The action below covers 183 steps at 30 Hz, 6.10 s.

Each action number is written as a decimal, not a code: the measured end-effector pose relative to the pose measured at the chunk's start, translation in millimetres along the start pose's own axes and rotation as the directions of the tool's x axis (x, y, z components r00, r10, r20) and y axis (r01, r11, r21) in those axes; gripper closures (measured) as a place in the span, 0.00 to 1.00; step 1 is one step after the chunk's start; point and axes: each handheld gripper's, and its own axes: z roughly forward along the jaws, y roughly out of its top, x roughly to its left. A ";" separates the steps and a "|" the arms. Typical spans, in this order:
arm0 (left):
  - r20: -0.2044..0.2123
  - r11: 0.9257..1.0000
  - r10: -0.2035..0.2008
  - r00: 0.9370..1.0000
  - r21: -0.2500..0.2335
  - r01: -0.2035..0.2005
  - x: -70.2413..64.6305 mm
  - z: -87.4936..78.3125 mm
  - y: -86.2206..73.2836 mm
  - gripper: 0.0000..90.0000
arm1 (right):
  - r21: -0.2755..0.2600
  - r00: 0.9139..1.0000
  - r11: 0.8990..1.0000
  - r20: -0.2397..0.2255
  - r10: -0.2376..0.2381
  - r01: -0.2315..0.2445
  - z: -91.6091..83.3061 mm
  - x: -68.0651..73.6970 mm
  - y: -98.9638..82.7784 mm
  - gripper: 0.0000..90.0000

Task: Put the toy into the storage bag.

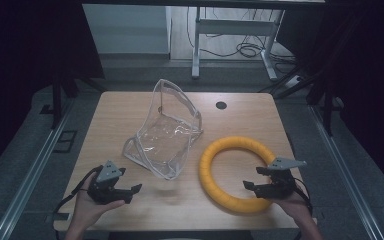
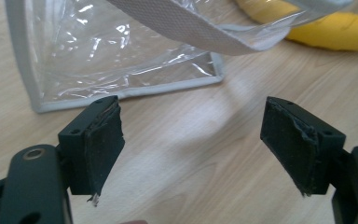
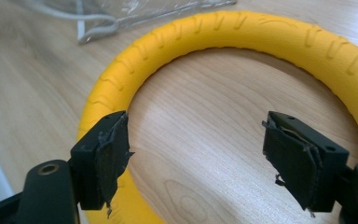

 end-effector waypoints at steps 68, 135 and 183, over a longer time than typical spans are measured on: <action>0.016 1.000 -0.002 1.000 0.004 0.002 0.7 -7.9 -16.1 0.21 | 0.599 0.908 0.687 -0.332 -0.255 0.411 98.3 61.4 32.6 0.56; -0.001 0.999 -0.023 1.000 -0.036 0.023 6.4 -13.9 -18.9 0.21 | -0.208 0.947 0.977 -0.301 -0.113 0.051 -20.5 13.7 126.3 0.57; 0.029 0.999 -0.036 0.999 -0.025 0.037 4.0 -14.5 -18.5 0.21 | -0.428 0.900 0.899 -0.352 -0.256 0.089 -44.7 58.6 198.2 0.56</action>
